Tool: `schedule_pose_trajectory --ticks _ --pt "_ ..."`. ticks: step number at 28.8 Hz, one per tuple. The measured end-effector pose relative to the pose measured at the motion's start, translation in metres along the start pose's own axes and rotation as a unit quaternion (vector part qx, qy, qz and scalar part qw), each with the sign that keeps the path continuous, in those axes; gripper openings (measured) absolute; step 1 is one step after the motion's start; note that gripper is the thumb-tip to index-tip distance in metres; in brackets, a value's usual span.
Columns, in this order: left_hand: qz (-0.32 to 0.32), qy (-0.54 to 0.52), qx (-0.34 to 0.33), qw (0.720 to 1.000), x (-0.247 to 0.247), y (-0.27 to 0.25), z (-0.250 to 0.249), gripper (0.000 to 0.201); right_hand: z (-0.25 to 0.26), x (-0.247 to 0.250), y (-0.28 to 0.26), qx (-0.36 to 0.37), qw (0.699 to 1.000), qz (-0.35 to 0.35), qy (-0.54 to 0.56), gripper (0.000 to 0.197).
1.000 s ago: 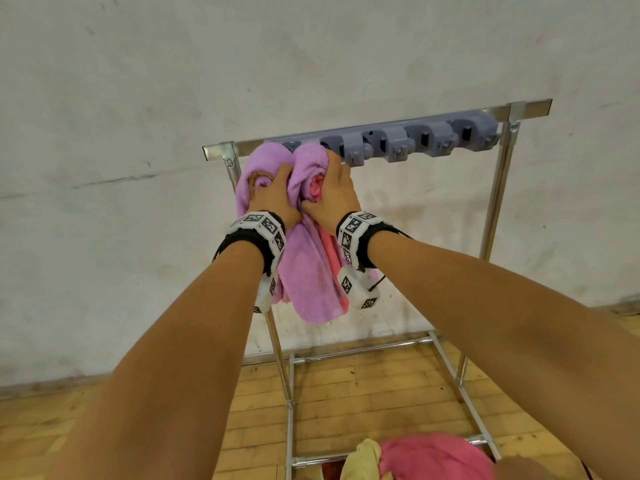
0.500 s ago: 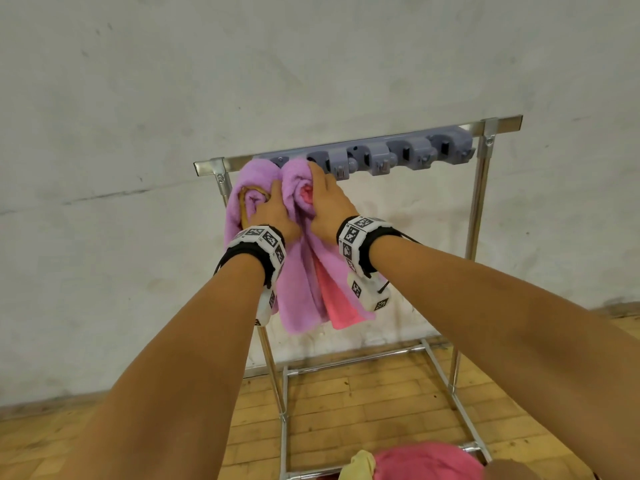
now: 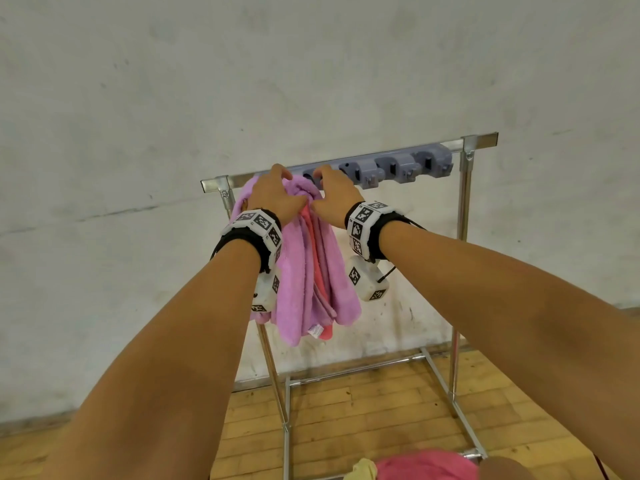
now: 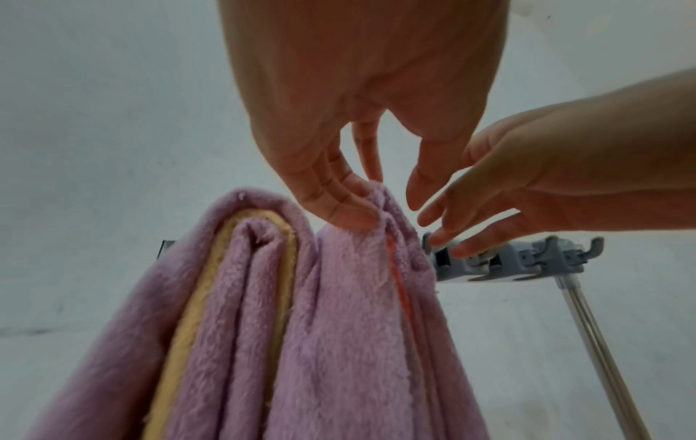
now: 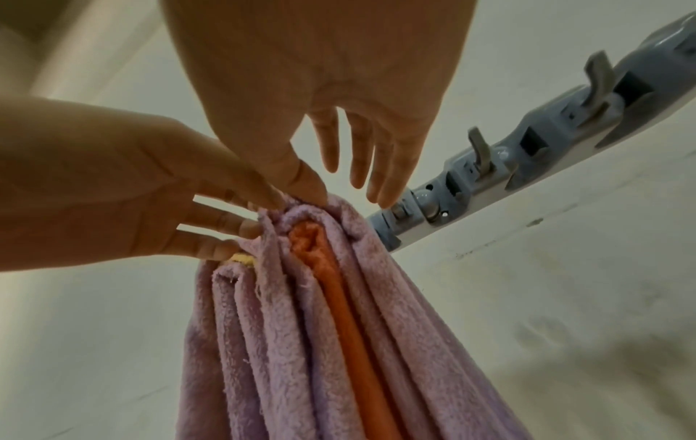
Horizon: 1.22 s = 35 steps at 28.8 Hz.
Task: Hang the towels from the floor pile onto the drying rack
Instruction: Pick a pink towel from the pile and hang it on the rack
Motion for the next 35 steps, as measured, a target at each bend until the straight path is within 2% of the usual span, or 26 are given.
schedule_pose_trajectory --ticks 3,6,12,18,25,31,35 --pt "0.038 -0.007 -0.02 0.999 -0.006 -0.007 -0.013 0.033 -0.002 0.011 -0.009 -0.005 1.0 -0.005 -0.017 0.045" --pt "0.055 -0.012 -0.029 0.998 -0.023 -0.017 -0.022 0.025 -0.013 0.009 -0.024 -0.013 1.0 -0.002 -0.014 0.043" --pt "0.097 0.003 -0.007 0.995 -0.092 -0.04 -0.011 0.028 -0.069 -0.02 -0.058 -0.074 0.997 0.019 -0.009 0.043" --pt "0.162 -0.015 0.035 0.986 -0.193 -0.065 0.028 0.03 -0.153 -0.086 -0.096 -0.143 0.988 0.059 0.003 0.04" --pt "0.274 -0.01 0.084 0.958 -0.317 -0.104 0.075 0.031 -0.253 -0.174 -0.152 -0.25 0.959 0.132 0.015 0.037" --pt "0.352 -0.037 0.131 0.926 -0.414 -0.162 0.134 0.024 -0.314 -0.252 -0.205 -0.3 0.934 0.193 0.009 0.037" --pt "0.399 -0.039 0.17 0.9 -0.469 -0.209 0.178 0.025 -0.347 -0.315 -0.247 -0.354 0.905 0.234 0.041 0.04"
Point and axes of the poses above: each hand's wrist, its own y-axis towards the middle knuckle, its own x-axis out of the back of the hand, z = x × y, the point moved 5 cm from there along y, towards the middle knuckle, and after that the axes turned 8 degrees about z, right-handed, at the moved point
